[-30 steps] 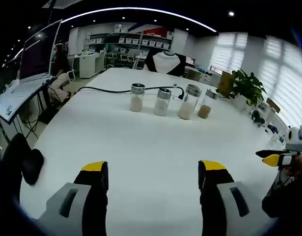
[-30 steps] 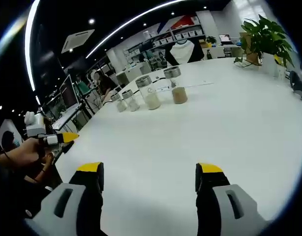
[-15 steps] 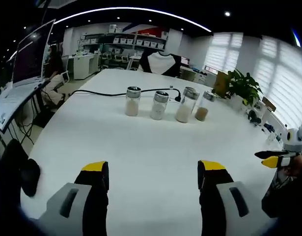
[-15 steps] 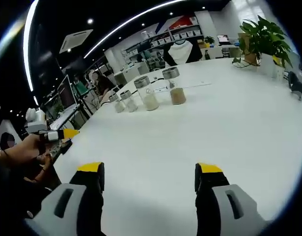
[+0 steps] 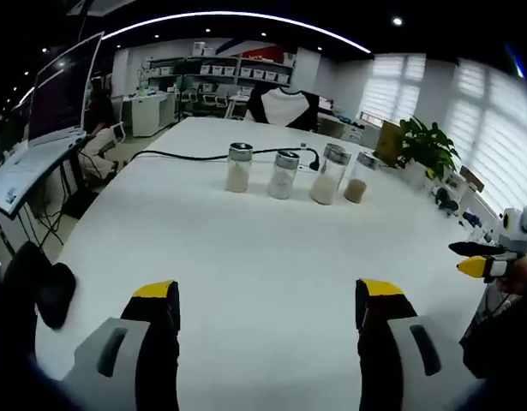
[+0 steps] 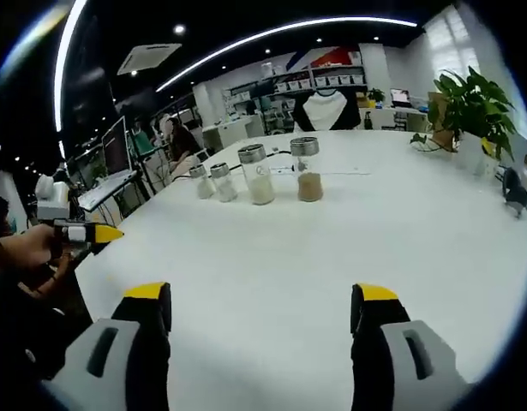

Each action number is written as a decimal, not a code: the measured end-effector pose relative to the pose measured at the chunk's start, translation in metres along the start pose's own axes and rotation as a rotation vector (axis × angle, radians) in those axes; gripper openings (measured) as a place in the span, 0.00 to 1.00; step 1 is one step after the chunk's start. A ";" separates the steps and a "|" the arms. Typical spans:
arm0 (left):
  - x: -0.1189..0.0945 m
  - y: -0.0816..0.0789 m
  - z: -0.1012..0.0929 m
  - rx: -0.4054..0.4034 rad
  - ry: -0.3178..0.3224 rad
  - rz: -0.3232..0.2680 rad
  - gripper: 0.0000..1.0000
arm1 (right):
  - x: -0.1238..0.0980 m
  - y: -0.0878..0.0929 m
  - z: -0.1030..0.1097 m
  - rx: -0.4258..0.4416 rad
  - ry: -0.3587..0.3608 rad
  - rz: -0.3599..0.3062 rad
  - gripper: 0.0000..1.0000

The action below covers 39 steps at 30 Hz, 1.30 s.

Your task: Rotate the seasoning bottle until the label or dispensing opening points toward the visible target arrow and the bottle remains upright within the marked orientation range

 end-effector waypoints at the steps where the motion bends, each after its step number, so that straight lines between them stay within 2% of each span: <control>1: 0.001 0.001 0.001 -0.004 0.002 0.000 0.89 | 0.000 0.002 -0.001 0.003 0.018 0.020 0.84; 5: 0.006 0.001 0.003 0.018 -0.007 0.028 0.87 | -0.001 0.004 0.002 0.025 0.004 0.028 0.79; 12: 0.021 -0.008 0.009 0.042 -0.014 0.055 0.80 | -0.004 0.006 0.003 0.031 -0.001 0.038 0.75; 16: 0.032 -0.019 0.011 0.020 0.001 0.050 0.80 | -0.006 0.007 0.003 0.044 0.003 0.039 0.74; 17: 0.038 -0.027 0.010 0.031 0.010 0.044 0.80 | -0.007 0.006 0.002 0.046 0.005 0.038 0.74; 24: 0.065 -0.051 0.011 0.046 0.047 0.035 0.77 | -0.014 0.011 -0.003 0.078 0.028 0.039 0.71; 25: 0.069 -0.052 0.011 0.062 0.047 0.043 0.74 | -0.016 0.011 -0.004 0.079 0.030 0.036 0.71; 26: 0.072 -0.053 0.014 0.117 0.031 0.083 0.68 | -0.016 0.012 -0.005 0.080 0.034 0.036 0.71; 27: 0.075 -0.054 0.015 0.149 0.013 0.090 0.61 | -0.016 0.012 -0.005 0.080 0.038 0.041 0.71; 29: 0.080 -0.059 0.015 0.196 -0.004 0.073 0.55 | -0.019 0.014 -0.009 0.091 0.050 0.042 0.70; 34: 0.090 -0.071 0.009 0.190 0.029 0.048 0.57 | -0.024 0.012 -0.016 0.109 0.078 0.031 0.69; 37: 0.100 -0.076 0.009 0.234 0.024 0.067 0.56 | -0.029 0.010 -0.019 0.121 0.091 0.034 0.66; 39: 0.105 -0.079 0.012 0.251 0.014 0.074 0.55 | -0.033 0.005 -0.019 0.143 0.096 0.006 0.64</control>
Point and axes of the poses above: the point that each gripper's makers call its tool centre point, and the gripper's own axes: x roughly forward along the fingers, z roughly to its left, y roughly out of its underside, the point moved 7 cm from there along -x, roughly backward along the fingers, and after that the axes turned 4 degrees about -x, right-handed, at the moved point
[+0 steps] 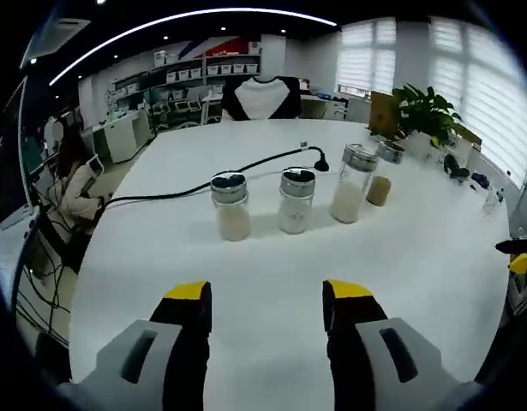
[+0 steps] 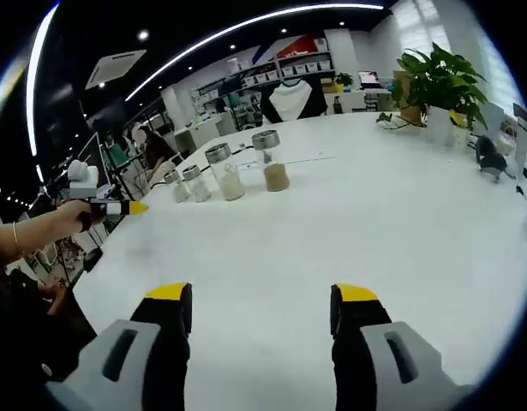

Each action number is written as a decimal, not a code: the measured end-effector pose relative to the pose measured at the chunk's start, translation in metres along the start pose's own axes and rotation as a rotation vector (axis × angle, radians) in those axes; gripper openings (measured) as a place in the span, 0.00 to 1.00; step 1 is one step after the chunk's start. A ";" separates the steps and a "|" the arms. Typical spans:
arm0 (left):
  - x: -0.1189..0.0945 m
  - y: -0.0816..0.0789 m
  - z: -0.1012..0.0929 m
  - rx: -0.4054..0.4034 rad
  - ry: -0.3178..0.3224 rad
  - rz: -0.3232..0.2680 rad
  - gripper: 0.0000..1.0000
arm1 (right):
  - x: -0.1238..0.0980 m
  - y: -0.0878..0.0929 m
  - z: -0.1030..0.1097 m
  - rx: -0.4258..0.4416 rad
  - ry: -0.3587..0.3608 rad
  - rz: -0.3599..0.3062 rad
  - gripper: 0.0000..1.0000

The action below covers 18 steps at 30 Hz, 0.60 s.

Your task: Rotate the seasoning bottle until the label or dispensing opening points toward the visible target arrow and the bottle remains upright within the marked orientation range

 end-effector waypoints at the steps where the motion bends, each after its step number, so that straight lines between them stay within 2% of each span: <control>1: 0.002 -0.002 0.001 -0.002 0.002 0.001 0.55 | -0.002 -0.002 0.000 0.001 0.001 -0.005 0.65; 8: 0.013 -0.023 0.010 -0.042 0.016 -0.016 0.58 | -0.005 -0.011 0.003 -0.005 -0.007 -0.026 0.65; 10: 0.018 -0.033 0.013 -0.099 0.032 -0.052 0.59 | -0.005 -0.013 0.004 -0.002 -0.018 -0.034 0.65; 16: 0.030 -0.051 0.024 -0.043 0.001 -0.036 0.59 | -0.006 -0.012 0.004 0.012 -0.019 -0.036 0.64; 18: 0.033 -0.058 0.026 -0.050 -0.001 -0.032 0.58 | -0.007 -0.011 0.003 0.026 -0.013 -0.033 0.64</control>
Point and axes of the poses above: the point that each gripper's makers call its tool centre point, and the gripper's own axes: x roughly forward along the fingers, z roughly to its left, y roughly out of its underside, the point moved 7 cm from there along -x, roughly backward along the fingers, and after that the axes turned 4 degrees about -x, right-handed, at the moved point
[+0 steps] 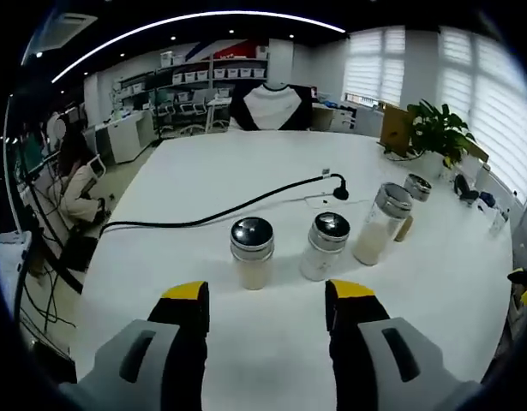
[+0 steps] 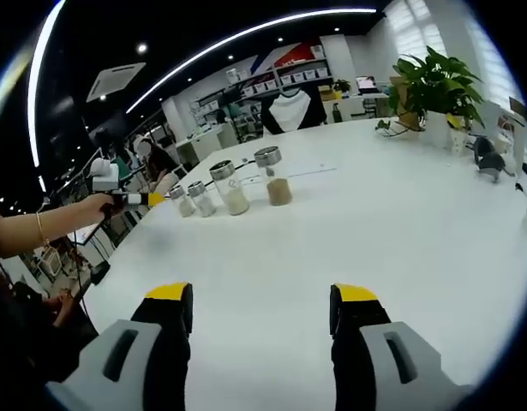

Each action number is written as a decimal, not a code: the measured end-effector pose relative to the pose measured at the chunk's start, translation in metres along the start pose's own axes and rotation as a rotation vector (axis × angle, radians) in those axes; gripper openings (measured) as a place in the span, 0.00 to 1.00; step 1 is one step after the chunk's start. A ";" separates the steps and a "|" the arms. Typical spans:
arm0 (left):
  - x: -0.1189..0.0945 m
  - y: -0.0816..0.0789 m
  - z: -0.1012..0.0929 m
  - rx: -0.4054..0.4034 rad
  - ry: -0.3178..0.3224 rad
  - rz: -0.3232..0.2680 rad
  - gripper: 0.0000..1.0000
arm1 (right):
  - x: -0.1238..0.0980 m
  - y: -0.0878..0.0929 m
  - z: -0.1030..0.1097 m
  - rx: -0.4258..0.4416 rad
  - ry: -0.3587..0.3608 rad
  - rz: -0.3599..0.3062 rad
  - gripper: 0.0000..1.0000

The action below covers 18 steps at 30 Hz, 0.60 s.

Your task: Rotate the seasoning bottle until the label or dispensing opening points toward the visible target arrow and the bottle remains upright within the marked orientation range

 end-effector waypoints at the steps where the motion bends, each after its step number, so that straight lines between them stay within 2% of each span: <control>1: 0.001 -0.003 0.000 -0.001 0.001 0.000 0.58 | 0.000 0.001 0.000 0.004 0.001 0.003 0.63; 5: 0.013 -0.018 0.004 0.015 -0.004 -0.010 0.57 | -0.002 0.004 -0.002 0.022 0.015 0.007 0.62; 10: 0.029 -0.029 0.005 0.042 -0.014 0.013 0.57 | -0.003 0.002 -0.003 0.040 0.029 0.007 0.62; 18: 0.047 -0.033 0.004 0.054 -0.002 0.020 0.56 | -0.001 -0.002 -0.007 0.042 0.046 0.004 0.62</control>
Point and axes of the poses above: the point that each gripper's makers call its tool centre point, and the gripper's own axes: x roughly forward along the fingers, z roughly to its left, y roughly out of its underside, the point moved 7 cm from there along -x, roughly backward along the fingers, and after that the axes turned 4 degrees about -x, right-handed, at the moved point
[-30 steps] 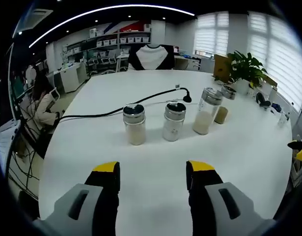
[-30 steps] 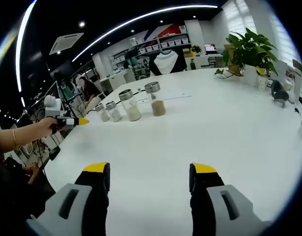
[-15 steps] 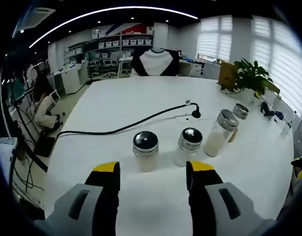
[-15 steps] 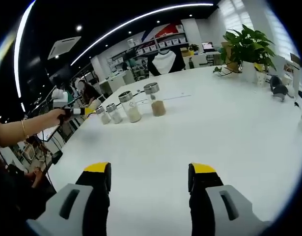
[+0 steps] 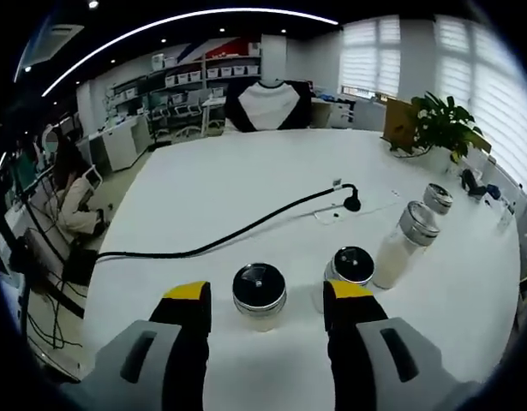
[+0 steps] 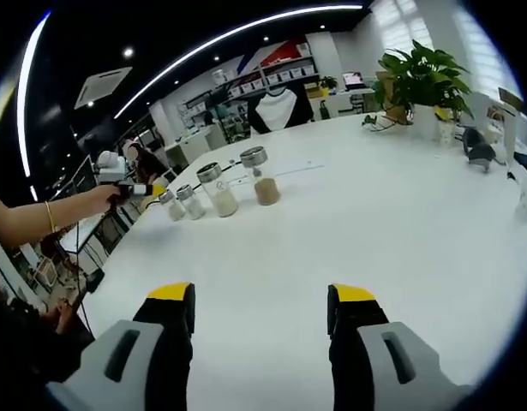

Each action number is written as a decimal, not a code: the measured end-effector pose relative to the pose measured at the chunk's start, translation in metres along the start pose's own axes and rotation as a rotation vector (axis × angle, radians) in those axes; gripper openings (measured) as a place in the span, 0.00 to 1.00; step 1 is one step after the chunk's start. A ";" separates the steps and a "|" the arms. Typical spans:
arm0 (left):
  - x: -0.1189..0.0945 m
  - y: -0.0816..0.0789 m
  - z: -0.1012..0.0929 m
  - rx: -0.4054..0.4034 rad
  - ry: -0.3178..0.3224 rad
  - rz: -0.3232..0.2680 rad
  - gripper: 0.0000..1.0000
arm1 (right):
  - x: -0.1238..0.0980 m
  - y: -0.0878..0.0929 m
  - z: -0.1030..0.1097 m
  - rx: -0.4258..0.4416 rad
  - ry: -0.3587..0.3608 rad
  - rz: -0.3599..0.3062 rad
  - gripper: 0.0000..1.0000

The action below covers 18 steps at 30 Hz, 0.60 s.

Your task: Rotate the seasoning bottle until the label or dispensing opening points toward the visible target arrow and the bottle remains upright within the marked orientation range

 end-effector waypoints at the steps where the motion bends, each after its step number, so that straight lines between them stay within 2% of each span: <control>1: 0.002 0.001 -0.001 -0.002 0.004 0.007 0.56 | 0.001 0.000 0.000 0.001 0.001 0.001 0.62; 10: 0.014 0.012 0.003 0.040 -0.014 0.073 0.51 | 0.007 0.003 0.005 0.013 0.002 0.010 0.61; 15: 0.018 0.010 0.008 -0.005 -0.013 0.058 0.50 | 0.009 0.005 0.006 0.017 -0.003 0.029 0.61; 18: 0.021 0.008 0.009 0.030 -0.016 0.070 0.50 | 0.009 0.003 0.006 0.016 -0.003 0.029 0.60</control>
Point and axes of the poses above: the point that each gripper's makers call its tool centre point, and the gripper's own axes: x roughly forward along the fingers, z roughly to its left, y roughly out of its underside, the point moved 7 cm from there along -x, roughly backward along the fingers, and after that the axes turned 4 degrees about -x, right-handed, at the moved point
